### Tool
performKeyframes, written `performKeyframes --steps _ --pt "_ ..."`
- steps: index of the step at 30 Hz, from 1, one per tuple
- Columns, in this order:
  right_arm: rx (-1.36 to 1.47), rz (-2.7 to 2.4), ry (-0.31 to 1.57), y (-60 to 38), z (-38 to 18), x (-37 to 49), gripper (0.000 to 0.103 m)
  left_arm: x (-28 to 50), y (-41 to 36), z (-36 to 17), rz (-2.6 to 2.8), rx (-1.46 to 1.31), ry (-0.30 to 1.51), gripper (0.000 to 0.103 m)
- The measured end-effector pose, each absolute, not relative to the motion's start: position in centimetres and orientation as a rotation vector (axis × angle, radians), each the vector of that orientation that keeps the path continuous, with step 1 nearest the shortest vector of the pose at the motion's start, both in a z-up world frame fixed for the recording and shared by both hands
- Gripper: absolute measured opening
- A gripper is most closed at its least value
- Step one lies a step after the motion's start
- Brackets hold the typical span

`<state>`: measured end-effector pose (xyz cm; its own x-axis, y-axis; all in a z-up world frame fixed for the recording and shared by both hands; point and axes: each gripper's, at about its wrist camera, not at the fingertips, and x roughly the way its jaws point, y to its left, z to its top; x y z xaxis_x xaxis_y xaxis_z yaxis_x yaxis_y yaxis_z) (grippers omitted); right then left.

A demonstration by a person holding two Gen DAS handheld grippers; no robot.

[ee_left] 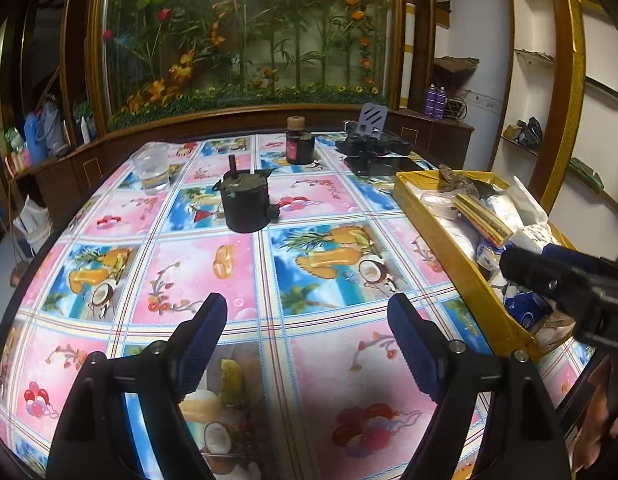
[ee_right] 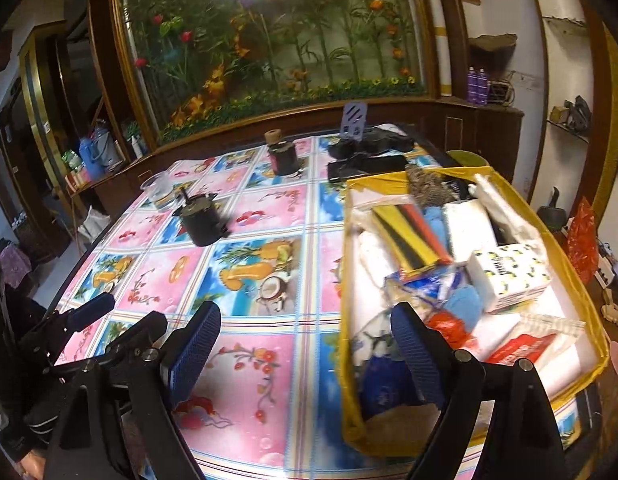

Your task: Organize soft objects

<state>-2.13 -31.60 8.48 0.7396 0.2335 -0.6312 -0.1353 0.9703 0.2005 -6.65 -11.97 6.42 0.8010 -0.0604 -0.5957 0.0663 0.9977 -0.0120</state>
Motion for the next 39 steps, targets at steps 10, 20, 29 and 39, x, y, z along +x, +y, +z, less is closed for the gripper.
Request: performKeyframes --steps 10,20,29,39 --pt "0.201 0.121 0.674 -36.3 8.8 -4.0 0.092 -7.5 -15.9 6.7 -0.084 0.108 0.606 0.083" --pt "0.253 0.072 0.666 -39.5 8.4 -4.8 0.092 -8.1 -19.1 7.0 -0.088 0.185 0.571 0.086" --pt "0.271 0.057 0.670 -40.6 8.1 -5.0 0.093 -8.3 -20.8 6.9 -0.094 0.231 0.564 0.089" --pt "0.247 0.056 0.672 -39.5 8.0 -4.9 0.093 -7.6 -19.4 6.4 -0.086 0.188 0.618 0.097"
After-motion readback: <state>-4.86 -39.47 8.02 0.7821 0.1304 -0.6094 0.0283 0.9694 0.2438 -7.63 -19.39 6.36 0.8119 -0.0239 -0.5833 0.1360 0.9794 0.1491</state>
